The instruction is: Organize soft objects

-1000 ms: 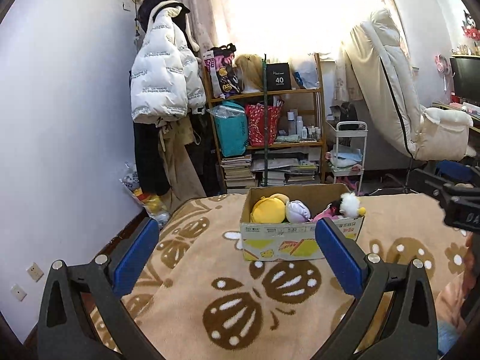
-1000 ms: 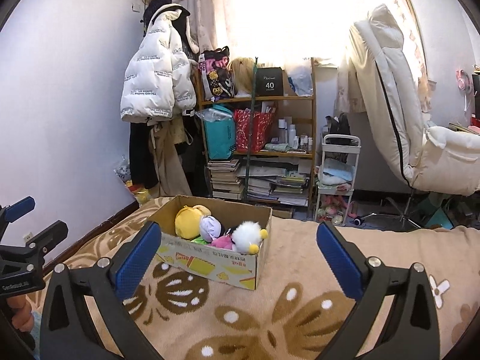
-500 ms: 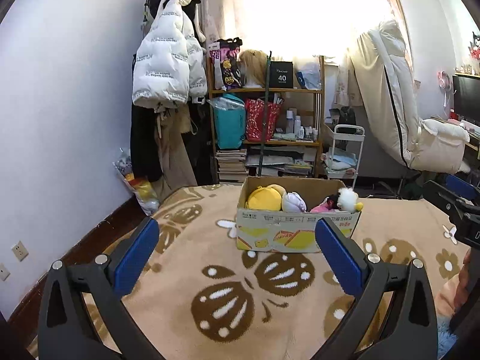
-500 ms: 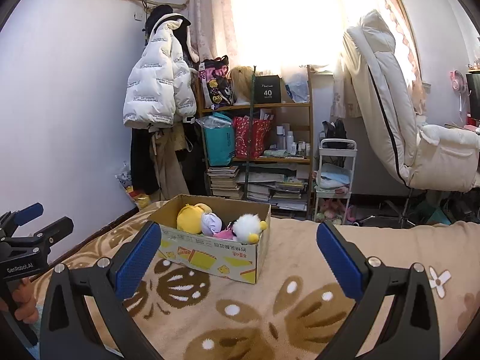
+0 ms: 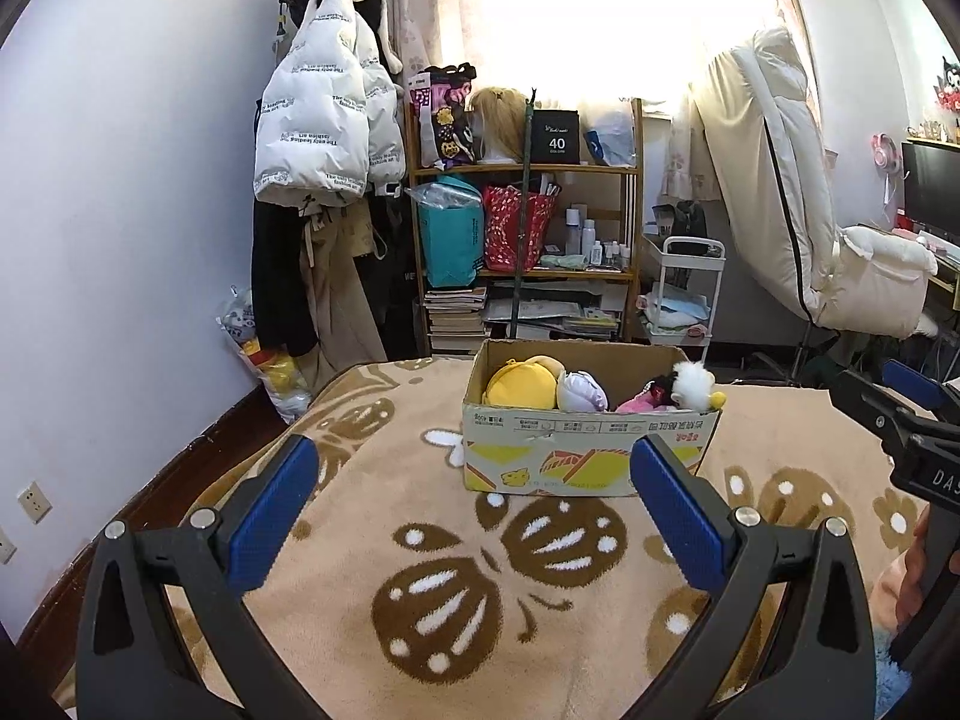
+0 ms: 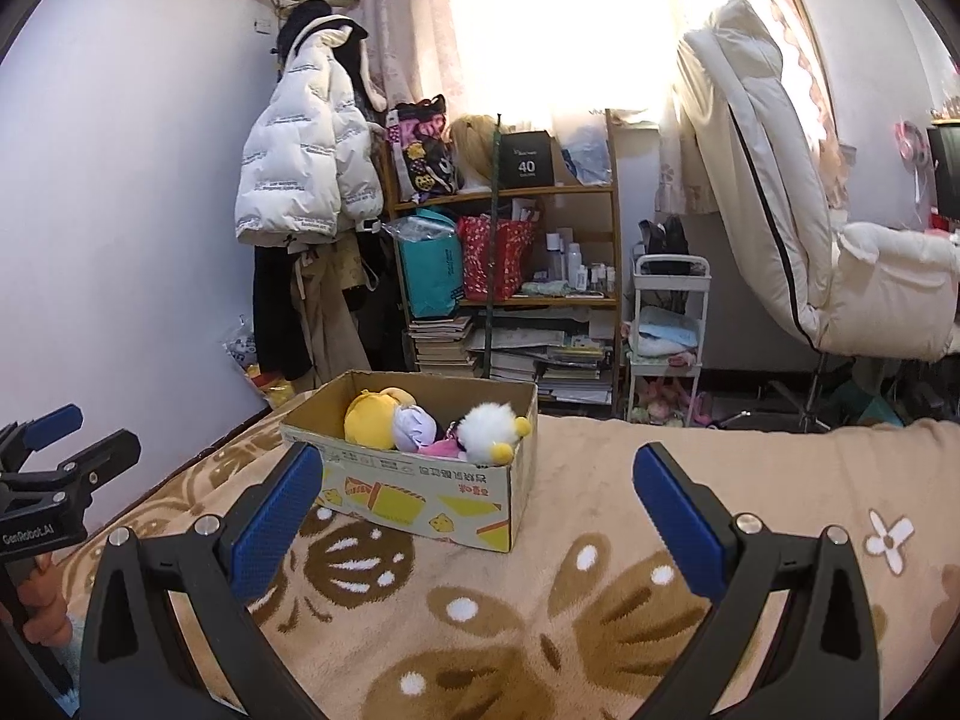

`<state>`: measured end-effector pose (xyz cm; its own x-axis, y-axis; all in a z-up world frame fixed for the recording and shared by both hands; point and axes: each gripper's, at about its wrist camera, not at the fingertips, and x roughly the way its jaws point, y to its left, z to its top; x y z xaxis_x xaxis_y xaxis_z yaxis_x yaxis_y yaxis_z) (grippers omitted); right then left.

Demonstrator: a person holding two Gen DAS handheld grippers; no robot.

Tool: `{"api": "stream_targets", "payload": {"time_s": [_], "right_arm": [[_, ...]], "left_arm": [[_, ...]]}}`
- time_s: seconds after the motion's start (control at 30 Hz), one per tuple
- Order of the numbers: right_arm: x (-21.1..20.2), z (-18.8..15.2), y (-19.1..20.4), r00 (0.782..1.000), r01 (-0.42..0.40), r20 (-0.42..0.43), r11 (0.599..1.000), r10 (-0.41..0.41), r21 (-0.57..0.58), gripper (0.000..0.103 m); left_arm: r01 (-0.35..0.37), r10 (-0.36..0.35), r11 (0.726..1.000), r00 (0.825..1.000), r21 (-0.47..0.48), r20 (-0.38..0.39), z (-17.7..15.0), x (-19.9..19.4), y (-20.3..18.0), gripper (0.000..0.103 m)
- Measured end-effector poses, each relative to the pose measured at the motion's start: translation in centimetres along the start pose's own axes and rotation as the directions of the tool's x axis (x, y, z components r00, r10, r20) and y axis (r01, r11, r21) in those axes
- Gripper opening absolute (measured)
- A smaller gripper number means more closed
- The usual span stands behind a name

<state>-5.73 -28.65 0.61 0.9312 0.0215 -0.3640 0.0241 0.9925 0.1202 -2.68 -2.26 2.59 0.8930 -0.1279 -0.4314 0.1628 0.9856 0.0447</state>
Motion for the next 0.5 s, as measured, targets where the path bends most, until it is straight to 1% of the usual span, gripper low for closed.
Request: {"api": "stream_targets", "payload": {"time_s": [0.23,0.5], "right_arm": [[0.14,-0.02,-0.48,1.0,0.0,-0.005,1.0,0.0,0.005,0.103],[0.12,-0.33,-0.53,1.0,0.007,0.005,1.0,-0.007,-0.009,0.103]], "left_arm": [[0.006,-0.006,1.0,1.0,0.003,-0.013,-0.16,0.41,-0.19,0.102],[0.001,-0.001,1.0,1.0,0.015,-0.011,-0.2,0.36,-0.58,0.102]]}}
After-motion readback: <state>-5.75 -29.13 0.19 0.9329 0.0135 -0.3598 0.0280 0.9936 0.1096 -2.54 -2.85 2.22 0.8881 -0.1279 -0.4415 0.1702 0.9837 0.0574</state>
